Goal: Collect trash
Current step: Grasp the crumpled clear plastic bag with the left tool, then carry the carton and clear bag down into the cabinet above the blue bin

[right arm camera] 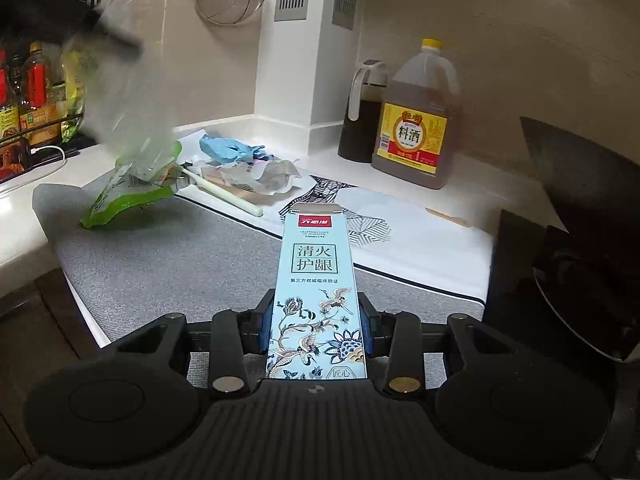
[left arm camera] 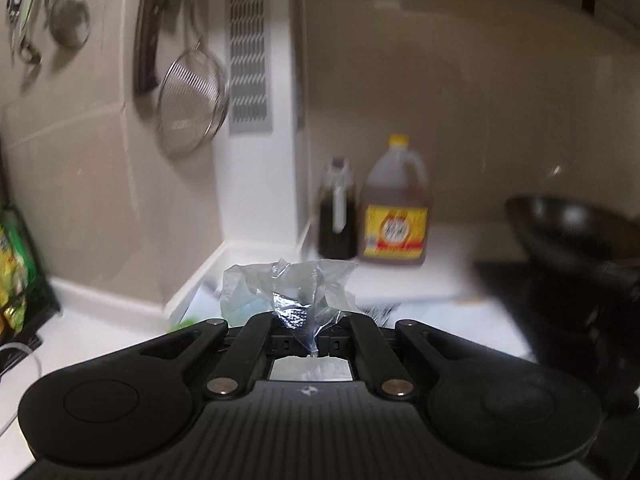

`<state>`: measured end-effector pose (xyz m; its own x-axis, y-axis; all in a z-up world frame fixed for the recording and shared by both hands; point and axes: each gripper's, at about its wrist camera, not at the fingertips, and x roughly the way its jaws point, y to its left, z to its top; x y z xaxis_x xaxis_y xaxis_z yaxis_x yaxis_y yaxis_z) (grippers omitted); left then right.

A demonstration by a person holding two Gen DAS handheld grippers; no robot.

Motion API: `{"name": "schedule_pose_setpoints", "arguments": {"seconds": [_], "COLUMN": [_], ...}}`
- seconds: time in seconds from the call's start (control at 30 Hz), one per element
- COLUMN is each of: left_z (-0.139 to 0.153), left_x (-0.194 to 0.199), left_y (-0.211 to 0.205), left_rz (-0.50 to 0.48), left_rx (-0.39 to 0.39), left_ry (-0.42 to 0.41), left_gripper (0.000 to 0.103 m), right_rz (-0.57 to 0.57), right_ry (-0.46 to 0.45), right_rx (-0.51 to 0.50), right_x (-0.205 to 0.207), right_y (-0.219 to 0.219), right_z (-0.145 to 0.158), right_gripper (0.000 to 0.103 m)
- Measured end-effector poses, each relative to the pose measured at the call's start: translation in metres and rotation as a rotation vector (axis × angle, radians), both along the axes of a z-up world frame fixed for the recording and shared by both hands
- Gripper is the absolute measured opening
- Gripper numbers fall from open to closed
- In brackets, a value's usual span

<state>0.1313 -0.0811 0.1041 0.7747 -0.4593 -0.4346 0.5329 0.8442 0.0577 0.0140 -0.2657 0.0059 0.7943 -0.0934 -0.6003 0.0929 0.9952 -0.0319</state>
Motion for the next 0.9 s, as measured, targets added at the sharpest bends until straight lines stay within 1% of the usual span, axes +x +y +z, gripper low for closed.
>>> {"name": "schedule_pose_setpoints", "arguments": {"seconds": [0.1,0.17,0.3,0.5,0.67,0.77,0.9], "left_z": [0.015,0.016,0.010,-0.005,-0.028,-0.046,-0.072], "left_x": [-0.019,-0.035,-0.072,-0.143,-0.197,-0.222,-0.247], "left_y": [-0.006,-0.006,0.006,0.040,0.076,0.093,0.112], "left_rz": [-0.027,-0.030,-0.026,0.014,0.076,0.131,0.177], "left_rx": [-0.026,-0.021,0.005,0.026,0.039,0.075,0.092], "left_ry": [-0.041,-0.060,-0.079,-0.079,-0.026,-0.010,0.089], "left_gripper": [0.000,0.000,0.000,0.000,0.000,0.000,0.000], "right_rz": [-0.011,-0.015,-0.006,0.088,0.191,0.261,0.339], "right_ry": [-0.021,-0.039,-0.087,-0.158,-0.159,-0.134,-0.084], "right_rx": [0.007,0.007,0.031,0.042,0.102,0.145,0.175], "right_x": [-0.005,-0.009,-0.024,-0.066,-0.101,-0.119,-0.137], "right_y": [-0.004,-0.005,-0.004,0.013,0.037,0.054,0.081], "right_z": [0.003,0.007,0.020,0.042,0.053,0.054,0.050], "right_gripper": [0.042,0.042,0.042,0.042,0.042,0.042,0.042]}}
